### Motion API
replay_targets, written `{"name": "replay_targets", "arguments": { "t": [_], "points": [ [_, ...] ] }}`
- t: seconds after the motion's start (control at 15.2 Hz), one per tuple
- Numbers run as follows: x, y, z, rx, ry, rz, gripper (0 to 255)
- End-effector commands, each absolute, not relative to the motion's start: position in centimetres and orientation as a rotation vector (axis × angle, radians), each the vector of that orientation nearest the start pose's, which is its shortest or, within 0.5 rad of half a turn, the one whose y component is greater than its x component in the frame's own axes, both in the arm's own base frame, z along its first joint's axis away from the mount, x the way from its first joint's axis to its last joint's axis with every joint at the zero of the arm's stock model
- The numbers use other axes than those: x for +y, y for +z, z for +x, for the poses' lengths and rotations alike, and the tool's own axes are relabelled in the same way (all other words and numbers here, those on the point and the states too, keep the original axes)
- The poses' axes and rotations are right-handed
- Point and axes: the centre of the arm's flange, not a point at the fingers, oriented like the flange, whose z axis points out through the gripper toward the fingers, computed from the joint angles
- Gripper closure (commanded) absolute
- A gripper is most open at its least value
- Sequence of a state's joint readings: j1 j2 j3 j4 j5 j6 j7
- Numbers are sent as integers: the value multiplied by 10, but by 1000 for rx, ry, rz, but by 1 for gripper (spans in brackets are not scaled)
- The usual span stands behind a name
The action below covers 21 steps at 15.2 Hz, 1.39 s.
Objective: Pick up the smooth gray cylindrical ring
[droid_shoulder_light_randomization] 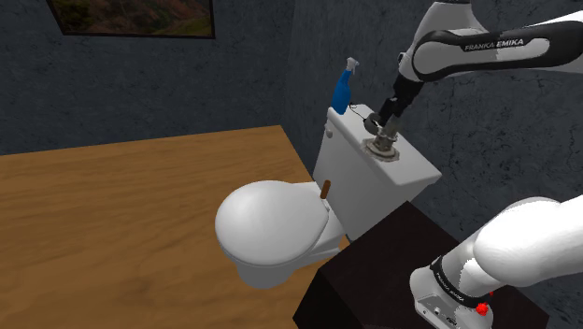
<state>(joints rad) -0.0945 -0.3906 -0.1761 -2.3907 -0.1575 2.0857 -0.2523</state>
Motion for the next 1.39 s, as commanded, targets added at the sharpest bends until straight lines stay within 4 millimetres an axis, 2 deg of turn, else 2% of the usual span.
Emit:
{"name": "replay_targets", "arguments": {
  "t": [0.0,0.86,1.32],
  "points": [
    [-147,456,433,-89,-120,-3228,0],
    [-257,369,519,3,-248,-3205,0],
    [-257,332,519,3,-248,-3205,0]
  ]
}}
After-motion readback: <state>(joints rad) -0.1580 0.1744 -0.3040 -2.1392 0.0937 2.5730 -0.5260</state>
